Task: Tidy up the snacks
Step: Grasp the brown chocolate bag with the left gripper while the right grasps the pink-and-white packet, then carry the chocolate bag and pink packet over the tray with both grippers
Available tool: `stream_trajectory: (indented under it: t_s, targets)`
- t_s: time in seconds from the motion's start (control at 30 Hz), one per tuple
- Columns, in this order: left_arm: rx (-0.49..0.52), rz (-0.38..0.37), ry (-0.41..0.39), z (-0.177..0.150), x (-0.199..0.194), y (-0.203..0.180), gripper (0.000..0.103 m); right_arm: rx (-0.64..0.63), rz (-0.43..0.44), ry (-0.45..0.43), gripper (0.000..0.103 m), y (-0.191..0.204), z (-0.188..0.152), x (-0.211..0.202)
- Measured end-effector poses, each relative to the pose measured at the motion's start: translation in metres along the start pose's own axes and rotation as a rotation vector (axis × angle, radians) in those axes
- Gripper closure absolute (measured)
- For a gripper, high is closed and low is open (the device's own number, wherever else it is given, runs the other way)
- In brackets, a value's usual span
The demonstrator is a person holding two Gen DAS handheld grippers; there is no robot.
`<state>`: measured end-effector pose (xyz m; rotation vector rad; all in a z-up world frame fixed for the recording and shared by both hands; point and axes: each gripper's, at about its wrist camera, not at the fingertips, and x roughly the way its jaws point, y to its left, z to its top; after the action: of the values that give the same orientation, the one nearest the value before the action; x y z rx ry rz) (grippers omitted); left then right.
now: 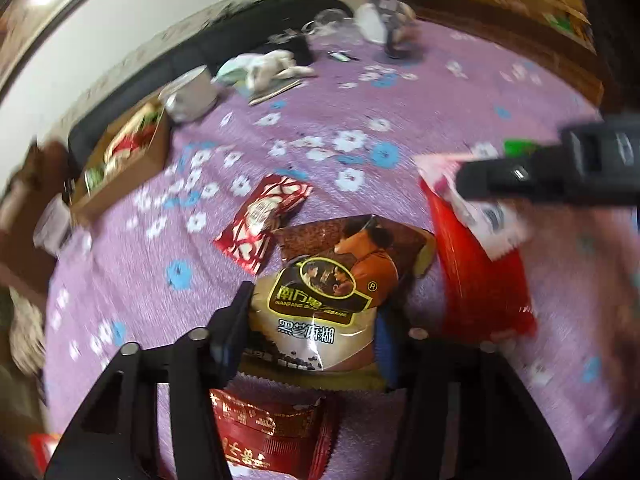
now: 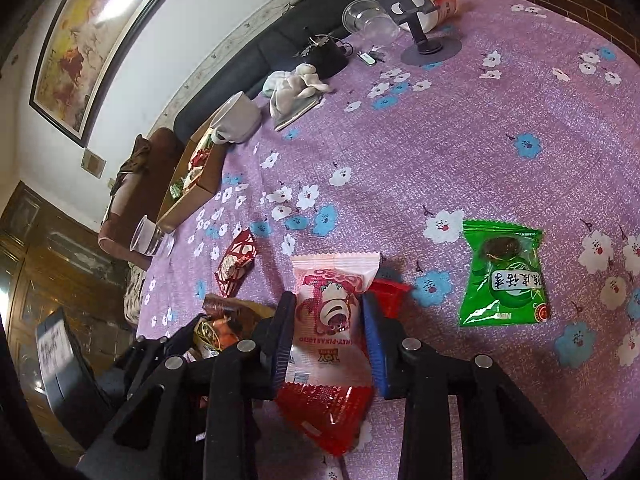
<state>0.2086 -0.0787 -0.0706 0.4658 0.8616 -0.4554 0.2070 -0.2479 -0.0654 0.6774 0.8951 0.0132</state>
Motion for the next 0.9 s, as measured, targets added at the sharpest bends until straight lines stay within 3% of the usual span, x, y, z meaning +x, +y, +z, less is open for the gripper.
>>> stream_trajectory:
  t_s: [0.3, 0.5, 0.73, 0.9]
  targets:
    - [-0.134, 0.027, -0.069, -0.018, -0.031, 0.012, 0.063, -0.012, 0.078, -0.017, 0.07, 0.008, -0.002, -0.009]
    - [-0.224, 0.129, -0.197, -0.042, -0.091, 0.023, 0.063, -0.037, 0.141, -0.03, 0.07, 0.018, -0.006, -0.014]
    - [-0.302, 0.251, -0.274, -0.072, -0.141, 0.037, 0.062, -0.099, 0.168, -0.016, 0.07, 0.039, -0.019, -0.01]
    - [-0.301, 0.267, -0.304, -0.081, -0.159, 0.035, 0.062, -0.148, 0.177, -0.034, 0.07, 0.05, -0.028, -0.012]
